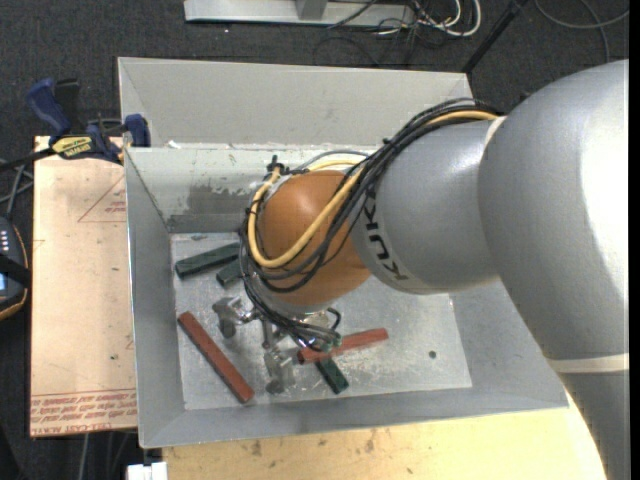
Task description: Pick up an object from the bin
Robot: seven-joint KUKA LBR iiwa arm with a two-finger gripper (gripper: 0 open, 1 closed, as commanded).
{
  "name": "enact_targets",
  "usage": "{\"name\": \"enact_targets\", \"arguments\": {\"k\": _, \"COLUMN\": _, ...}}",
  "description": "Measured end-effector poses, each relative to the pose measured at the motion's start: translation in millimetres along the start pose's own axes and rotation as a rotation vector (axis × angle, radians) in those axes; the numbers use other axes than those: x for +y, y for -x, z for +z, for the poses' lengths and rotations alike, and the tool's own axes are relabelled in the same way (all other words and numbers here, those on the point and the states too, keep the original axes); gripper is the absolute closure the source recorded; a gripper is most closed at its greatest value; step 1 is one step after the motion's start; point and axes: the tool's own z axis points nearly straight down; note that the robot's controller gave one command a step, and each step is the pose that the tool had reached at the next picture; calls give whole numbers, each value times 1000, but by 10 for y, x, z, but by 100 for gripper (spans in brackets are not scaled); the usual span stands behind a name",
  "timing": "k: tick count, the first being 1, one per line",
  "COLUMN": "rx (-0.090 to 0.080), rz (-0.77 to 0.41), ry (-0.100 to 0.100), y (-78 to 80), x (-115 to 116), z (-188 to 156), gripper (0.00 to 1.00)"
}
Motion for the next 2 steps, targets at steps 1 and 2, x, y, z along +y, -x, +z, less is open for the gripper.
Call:
{"name": "enact_targets", "arguments": {"k": 1, "rx": 2, "rz": -87, "ry": 0, "y": 132, "x": -337, "z": -428, "gripper": 0}}
{"name": "enact_targets", "arguments": {"k": 2, "rx": -12, "rz": -237, "ry": -7, "y": 193, "x": -919, "z": -330, "gripper": 0}}
